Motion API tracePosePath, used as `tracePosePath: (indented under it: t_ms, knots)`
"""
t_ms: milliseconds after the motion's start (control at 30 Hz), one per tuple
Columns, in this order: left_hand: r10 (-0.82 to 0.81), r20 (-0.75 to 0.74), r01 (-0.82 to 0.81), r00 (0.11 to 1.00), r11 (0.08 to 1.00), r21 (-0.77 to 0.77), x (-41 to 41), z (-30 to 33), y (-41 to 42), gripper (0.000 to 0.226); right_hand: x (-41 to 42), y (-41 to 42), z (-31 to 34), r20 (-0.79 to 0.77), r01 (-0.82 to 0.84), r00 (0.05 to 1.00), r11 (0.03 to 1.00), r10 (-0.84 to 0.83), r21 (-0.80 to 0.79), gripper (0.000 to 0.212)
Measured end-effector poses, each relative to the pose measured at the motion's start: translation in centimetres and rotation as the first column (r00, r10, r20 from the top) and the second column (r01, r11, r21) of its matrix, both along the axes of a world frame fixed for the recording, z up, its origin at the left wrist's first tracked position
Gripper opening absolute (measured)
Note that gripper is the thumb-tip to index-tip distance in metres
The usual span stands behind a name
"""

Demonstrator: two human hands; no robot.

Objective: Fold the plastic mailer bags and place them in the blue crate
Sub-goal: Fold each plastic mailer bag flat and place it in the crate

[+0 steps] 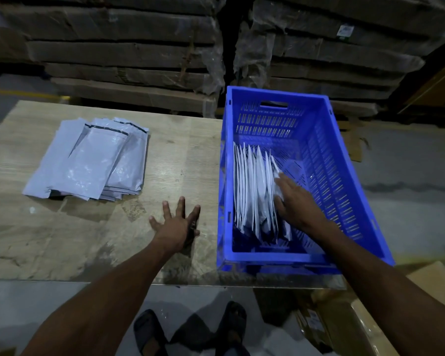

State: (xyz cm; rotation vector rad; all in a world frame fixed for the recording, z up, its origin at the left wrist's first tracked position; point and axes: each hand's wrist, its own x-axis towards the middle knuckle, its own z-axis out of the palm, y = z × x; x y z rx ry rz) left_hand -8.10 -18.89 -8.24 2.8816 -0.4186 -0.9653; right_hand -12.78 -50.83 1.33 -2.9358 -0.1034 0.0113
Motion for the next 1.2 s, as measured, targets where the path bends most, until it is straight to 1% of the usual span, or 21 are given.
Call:
tracePosePath:
  t_ms: [100,200,300,367,433,533,633,700,767,900,1000,1100,1200]
  knots:
    - [-0.049,0.103,0.048,0.993,0.999,0.014,-0.9,-0.6,0.9,0.076,1.1,1.4,1.9,0.209,0.025,0.977,0.999,-0.031,0.028,0.042]
    - [-0.052,0.252,0.046,0.966,0.999,0.03,-2.3,-1.2,3.0,0.071,3.2,4.3,4.7,0.388,-0.059,0.921,0.998,0.04,0.036,0.04]
    - [0.033,0.347,-0.049,0.937,0.998,0.037,-3.3,-1.8,6.6,0.066,5.7,8.4,7.0,0.473,-0.192,0.865,0.981,0.166,0.007,0.039]
    - [0.103,0.368,-0.114,0.924,0.993,0.01,-3.6,-2.3,9.6,0.067,7.6,11.7,7.5,0.495,-0.297,0.825,0.955,0.272,-0.029,0.039]
    - [0.164,0.383,-0.165,0.909,0.986,-0.029,-3.7,-2.7,12.4,0.075,9.3,15.3,7.1,0.475,-0.383,0.801,0.922,0.364,-0.059,0.038]
    - [0.236,0.425,-0.22,0.874,0.972,-0.088,-3.8,-3.3,16.2,0.073,11.1,20.9,5.0,0.397,-0.492,0.782,0.867,0.48,-0.079,0.037]
    - [0.28,0.462,-0.247,0.841,0.96,-0.131,-3.0,-3.6,18.9,0.073,11.5,25.4,1.7,0.3,-0.56,0.775,0.824,0.556,-0.079,0.036]
    - [0.3,0.477,-0.257,0.826,0.954,-0.154,-2.3,-3.8,20.6,0.074,11.6,28.5,-0.9,0.246,-0.601,0.753,0.79,0.61,-0.119,0.036]
    - [0.296,0.494,-0.246,0.817,0.955,-0.164,-2.1,-4.2,21.5,0.075,11.7,31.0,-3.2,0.18,-0.616,0.742,0.763,0.646,-0.196,0.041]
    - [0.311,0.532,-0.253,0.788,0.95,-0.18,-2.1,-4.9,21.6,0.073,13.9,34.7,-5.9,0.158,-0.585,0.748,0.753,0.644,-0.302,0.058]
    - [0.315,0.553,-0.264,0.771,0.949,-0.172,-2.1,-5.3,21.9,0.073,15.8,36.6,-7.1,0.143,-0.587,0.745,0.743,0.651,-0.322,0.062]
    - [0.328,0.568,-0.269,0.755,0.945,-0.188,-2.1,-5.3,21.8,0.074,16.6,37.5,-7.9,0.141,-0.621,0.72,0.721,0.68,-0.307,0.055]
    - [0.363,0.586,-0.273,0.725,0.932,-0.24,-2.1,-5.3,21.8,0.078,17.1,37.8,-8.3,0.213,-0.629,0.705,0.736,0.676,-0.25,0.037]
